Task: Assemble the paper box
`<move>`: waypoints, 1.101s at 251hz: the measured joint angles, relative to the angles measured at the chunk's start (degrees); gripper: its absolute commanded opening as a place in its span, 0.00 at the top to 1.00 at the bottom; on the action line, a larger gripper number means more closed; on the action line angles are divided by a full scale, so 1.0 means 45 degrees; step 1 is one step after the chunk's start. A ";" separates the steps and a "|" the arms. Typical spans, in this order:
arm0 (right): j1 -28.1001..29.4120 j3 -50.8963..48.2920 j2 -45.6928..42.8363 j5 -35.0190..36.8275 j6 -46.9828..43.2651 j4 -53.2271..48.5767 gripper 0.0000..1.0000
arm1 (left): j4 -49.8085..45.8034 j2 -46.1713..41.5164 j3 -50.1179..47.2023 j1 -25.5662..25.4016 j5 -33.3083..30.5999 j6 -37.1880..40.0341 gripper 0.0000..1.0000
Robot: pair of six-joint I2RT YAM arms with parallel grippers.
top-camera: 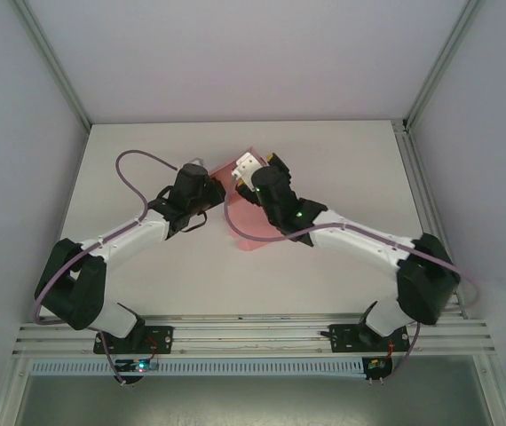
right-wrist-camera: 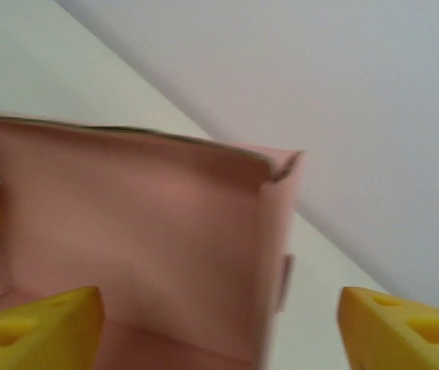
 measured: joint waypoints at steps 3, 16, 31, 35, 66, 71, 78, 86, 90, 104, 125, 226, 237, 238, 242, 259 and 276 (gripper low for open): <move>0.0000 -0.0092 -0.0141 -0.0219 0.0000 -0.0039 0.11 | -0.0019 0.0000 0.0044 0.0010 0.0000 0.0044 1.00; -0.0044 -0.0500 -0.0792 -0.1137 0.0447 -0.0223 0.07 | -0.0131 0.0000 0.0253 0.0019 0.0010 0.0384 1.00; -0.0146 -0.1054 -0.1579 -0.2030 0.0835 -0.0262 0.02 | -0.0204 0.0000 0.0447 0.0034 0.0034 0.0840 1.00; -0.0199 -0.1229 -0.1802 -0.2210 0.0976 -0.0233 0.02 | -0.0248 0.0000 0.0505 0.0049 0.0044 0.1001 1.00; -0.1025 -0.2817 -0.3988 -0.3521 0.2137 0.0403 0.02 | -0.0962 0.0039 0.1151 0.0136 0.0262 0.2953 1.00; -0.1214 -0.3094 -0.4333 -0.3730 0.2385 0.0612 0.02 | -0.1195 0.0073 0.1341 0.0165 0.0335 0.3298 1.00; -0.1569 -0.3541 -0.4930 -0.3978 0.2769 0.0937 0.02 | -0.1603 0.0170 0.1719 0.0170 0.0452 0.3949 1.00; -0.1938 -0.4012 -0.5557 -0.4206 0.3147 0.1302 0.02 | -0.2064 0.0330 0.2268 0.0180 0.0597 0.4755 1.00; -0.2098 -0.4240 -0.5867 -0.4308 0.3308 0.1457 0.02 | -0.2225 0.0408 0.2501 0.0185 0.0636 0.5085 1.00; -0.2807 -0.5134 -0.7019 -0.4590 0.4041 0.2220 0.02 | -0.2977 0.0797 0.3541 0.0185 0.0685 0.6348 1.00; -0.3682 -0.6159 -0.8519 -0.4741 0.4983 0.2880 0.02 | -0.4065 0.1443 0.4964 0.0189 0.0665 0.8301 1.00; -0.6071 -0.6523 -0.9947 -0.5134 0.7582 0.0427 0.02 | -1.1404 0.4881 1.0506 -0.0665 -0.0544 1.8306 1.00; -0.6193 -0.6523 -0.9947 -0.5178 0.7713 0.0141 0.02 | -1.1895 0.5401 1.0860 -0.1107 -0.1234 1.9103 1.00; -0.6207 -0.6523 -0.9942 -0.5183 0.7718 0.0117 0.02 | -1.1939 0.5440 1.0894 -0.1137 -0.1282 1.9156 1.00; -0.6246 -0.6523 -0.9942 -0.5187 0.7757 0.0034 0.02 | -1.2070 0.5649 1.1006 -0.1292 -0.1530 1.9370 1.00; -0.6470 -0.6523 -0.9942 -0.5285 0.7970 -0.0233 0.02 | -1.2653 0.6810 1.1608 -0.1977 -0.2511 2.0176 1.00; -0.6679 -0.6523 -0.9933 -0.5430 0.8111 -0.0432 0.02 | -1.3134 0.8247 1.2303 -0.2555 -0.3317 2.0754 1.00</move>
